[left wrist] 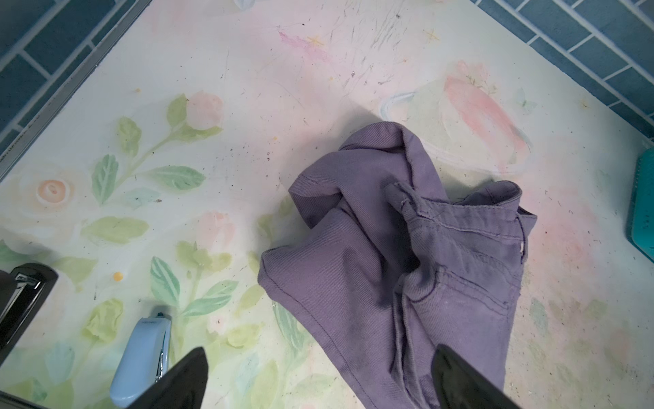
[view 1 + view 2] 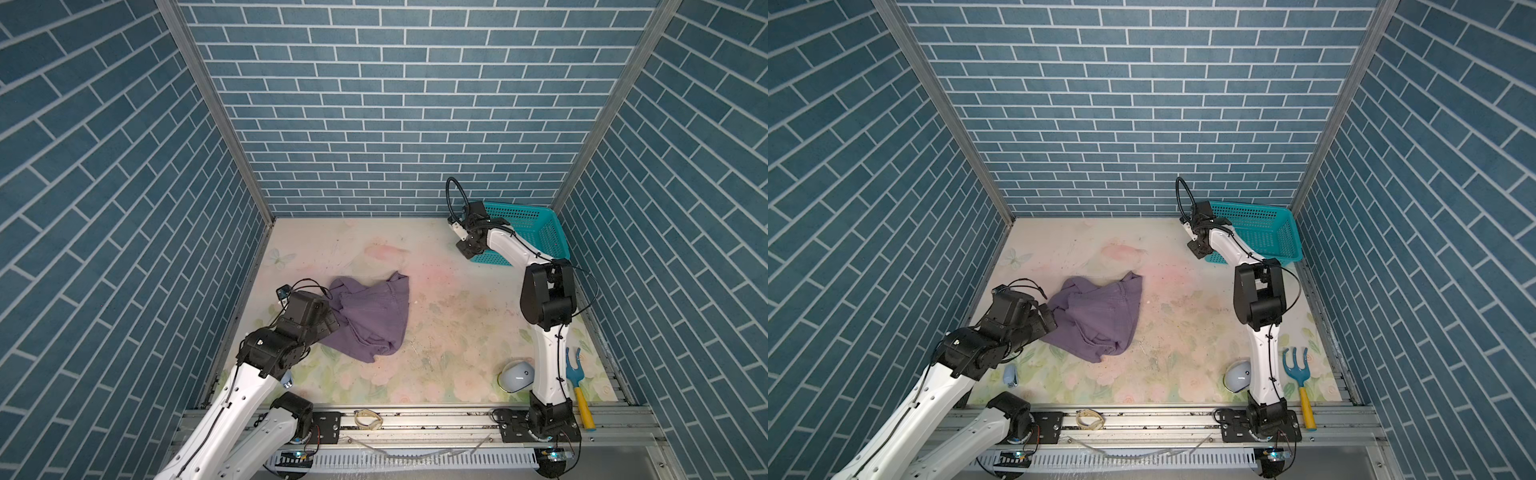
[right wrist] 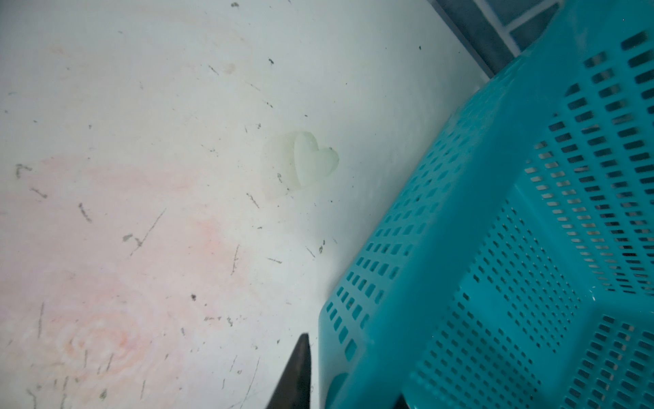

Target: Fold and stack the trousers

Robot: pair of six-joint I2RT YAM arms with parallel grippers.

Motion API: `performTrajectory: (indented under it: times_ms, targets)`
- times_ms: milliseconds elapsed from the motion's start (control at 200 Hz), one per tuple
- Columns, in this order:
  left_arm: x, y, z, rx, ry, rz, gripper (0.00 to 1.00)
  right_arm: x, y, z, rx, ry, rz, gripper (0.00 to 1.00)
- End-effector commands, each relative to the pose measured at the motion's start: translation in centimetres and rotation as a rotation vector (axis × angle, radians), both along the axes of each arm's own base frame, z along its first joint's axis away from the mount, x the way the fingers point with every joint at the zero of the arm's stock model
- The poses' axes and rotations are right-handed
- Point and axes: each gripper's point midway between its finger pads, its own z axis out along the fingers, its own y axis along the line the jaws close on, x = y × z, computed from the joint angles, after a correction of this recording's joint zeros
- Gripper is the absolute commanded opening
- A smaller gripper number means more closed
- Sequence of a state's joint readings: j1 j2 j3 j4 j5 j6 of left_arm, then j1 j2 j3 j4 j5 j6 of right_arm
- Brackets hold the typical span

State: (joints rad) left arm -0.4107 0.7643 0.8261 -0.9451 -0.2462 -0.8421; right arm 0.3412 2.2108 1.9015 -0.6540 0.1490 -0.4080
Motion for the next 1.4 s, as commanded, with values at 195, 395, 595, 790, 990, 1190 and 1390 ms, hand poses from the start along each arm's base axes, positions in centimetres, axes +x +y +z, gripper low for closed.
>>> performTrajectory:
  times_ms: [195, 395, 595, 790, 990, 1190, 1390]
  targets:
    - [0.9, 0.0, 0.1, 0.021, 0.026, 0.019, 0.99, 1.2, -0.2, 0.2, 0.016, 0.016, 0.085, 0.04]
    - [1.7, -0.6, -0.4, 0.011, 0.037, 0.013, 0.99, 1.5, -1.5, -0.4, 0.014, 0.022, 0.069, 0.04]
    - [2.1, -1.1, -0.8, 0.005, 0.061, 0.007, 0.99, 2.2, -2.7, -1.3, -0.025, 0.014, 0.069, 0.04]
    - [2.4, -1.3, -1.0, 0.005, 0.070, 0.004, 0.99, 2.6, -3.1, -2.1, 0.002, 0.035, 0.058, 0.04]
    - [3.1, -1.9, -1.8, -0.013, 0.082, 0.000, 0.99, 2.8, -3.5, -2.3, 0.022, 0.027, 0.015, 0.38]
    - [4.0, -2.8, -2.2, -0.035, 0.086, -0.016, 0.99, 2.4, -3.9, -1.0, 0.045, -0.024, -0.042, 0.57]
    - [4.9, -3.6, -1.7, -0.060, 0.067, -0.040, 0.99, 1.1, -3.6, 4.5, 0.189, -0.179, -0.121, 0.70]
